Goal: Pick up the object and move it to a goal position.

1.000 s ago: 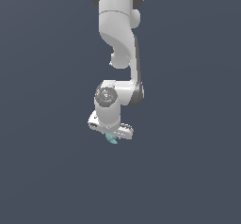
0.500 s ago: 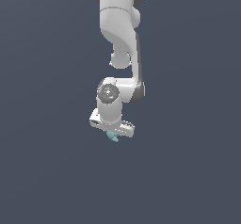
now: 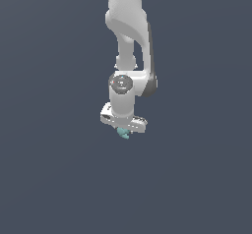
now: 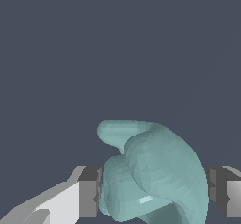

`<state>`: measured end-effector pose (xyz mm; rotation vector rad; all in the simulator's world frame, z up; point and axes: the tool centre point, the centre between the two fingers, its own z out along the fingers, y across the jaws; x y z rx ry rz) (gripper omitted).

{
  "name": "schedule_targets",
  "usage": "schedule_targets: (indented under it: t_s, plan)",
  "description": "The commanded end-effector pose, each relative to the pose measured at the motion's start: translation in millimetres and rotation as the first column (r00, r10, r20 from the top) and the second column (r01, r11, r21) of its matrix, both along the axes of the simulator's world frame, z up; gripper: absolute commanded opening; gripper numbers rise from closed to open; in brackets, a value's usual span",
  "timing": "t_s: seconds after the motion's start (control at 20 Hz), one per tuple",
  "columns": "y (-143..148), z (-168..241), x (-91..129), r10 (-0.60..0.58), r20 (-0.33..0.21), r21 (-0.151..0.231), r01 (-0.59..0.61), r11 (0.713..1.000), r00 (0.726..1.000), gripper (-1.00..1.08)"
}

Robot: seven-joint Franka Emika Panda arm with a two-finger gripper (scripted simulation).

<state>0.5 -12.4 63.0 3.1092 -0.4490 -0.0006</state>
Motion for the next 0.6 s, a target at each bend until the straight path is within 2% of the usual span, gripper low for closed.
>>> schedule_targets:
  t_s: [0.0, 0.3, 0.55]
  plan:
    - [8, 7, -12, 0.000, 0.000, 0.000, 0.000, 1.000, 1.000, -1.00]
    - [23, 19, -32, 0.000, 0.000, 0.000, 0.000, 1.000, 1.000, -1.00]
    - [30, 24, -41, 0.000, 0.000, 0.000, 0.000, 1.000, 1.000, -1.00]
